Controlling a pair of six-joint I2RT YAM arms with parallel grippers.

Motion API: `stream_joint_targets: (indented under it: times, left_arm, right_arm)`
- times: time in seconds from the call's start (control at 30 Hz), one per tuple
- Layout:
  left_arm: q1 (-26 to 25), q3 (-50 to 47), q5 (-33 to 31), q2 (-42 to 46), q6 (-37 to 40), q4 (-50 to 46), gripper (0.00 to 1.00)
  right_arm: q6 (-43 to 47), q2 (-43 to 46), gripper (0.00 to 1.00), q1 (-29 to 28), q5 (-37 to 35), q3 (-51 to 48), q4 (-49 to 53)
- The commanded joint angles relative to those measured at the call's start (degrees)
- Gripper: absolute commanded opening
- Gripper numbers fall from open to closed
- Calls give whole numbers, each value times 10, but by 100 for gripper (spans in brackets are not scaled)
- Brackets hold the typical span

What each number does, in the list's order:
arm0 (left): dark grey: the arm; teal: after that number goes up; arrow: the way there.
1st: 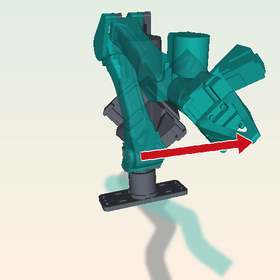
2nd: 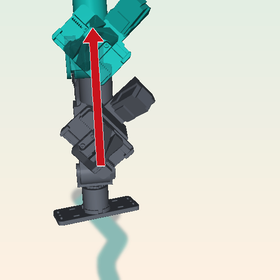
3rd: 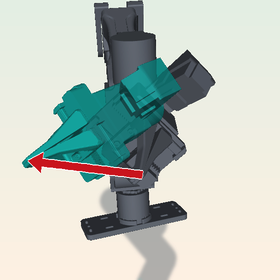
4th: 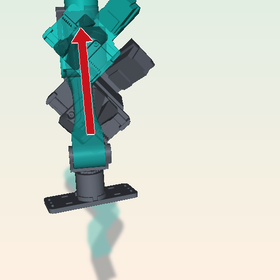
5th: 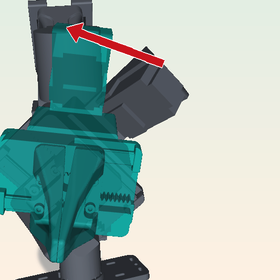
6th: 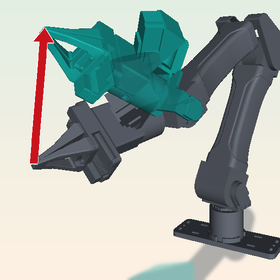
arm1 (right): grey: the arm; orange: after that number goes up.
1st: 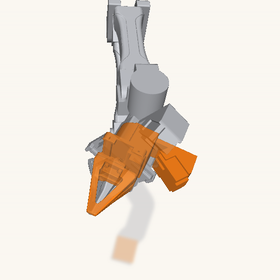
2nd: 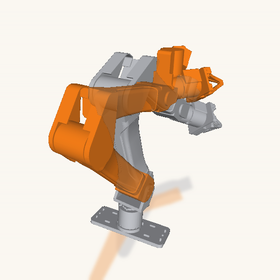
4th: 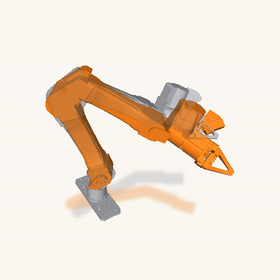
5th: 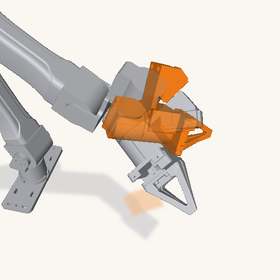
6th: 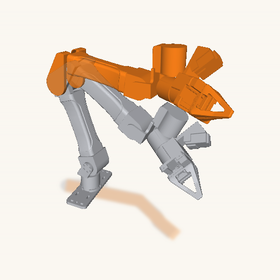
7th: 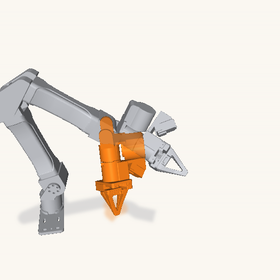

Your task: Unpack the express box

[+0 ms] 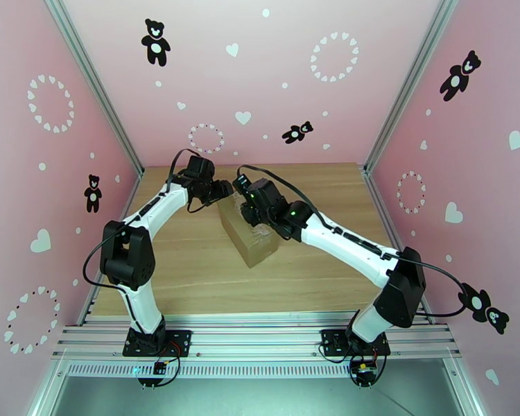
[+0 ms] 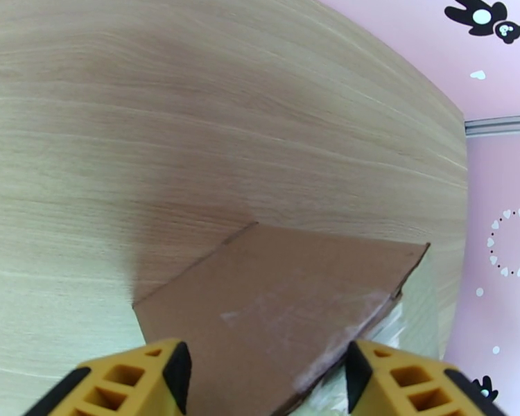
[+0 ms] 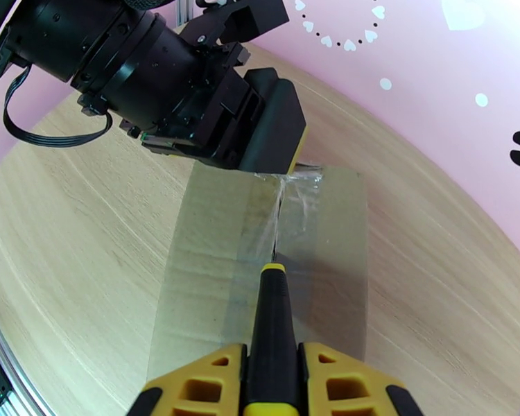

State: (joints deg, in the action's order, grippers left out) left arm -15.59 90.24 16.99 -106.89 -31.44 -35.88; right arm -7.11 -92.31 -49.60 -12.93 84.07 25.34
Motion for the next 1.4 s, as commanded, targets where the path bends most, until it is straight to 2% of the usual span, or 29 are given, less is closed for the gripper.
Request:
stream_joint_targets:
  times: [0.0,0.77,1.03,1.37]
  left_arm:
    - [12,-24,-95,-14,-6,-45,64]
    - [9,-22,-124,15,-13,-33,64]
    - [4,-1,-131,61,5,-39,68]
    - [-23,19,-80,97,63,-60,77]
  right_arm:
    - [-9,30,0,-7,3,-15,74]
    - [-10,48,0,-17,-8,-35,79]
    - [-20,42,0,-17,-1,-34,72]
    - [-21,39,0,-18,5,-32,63]
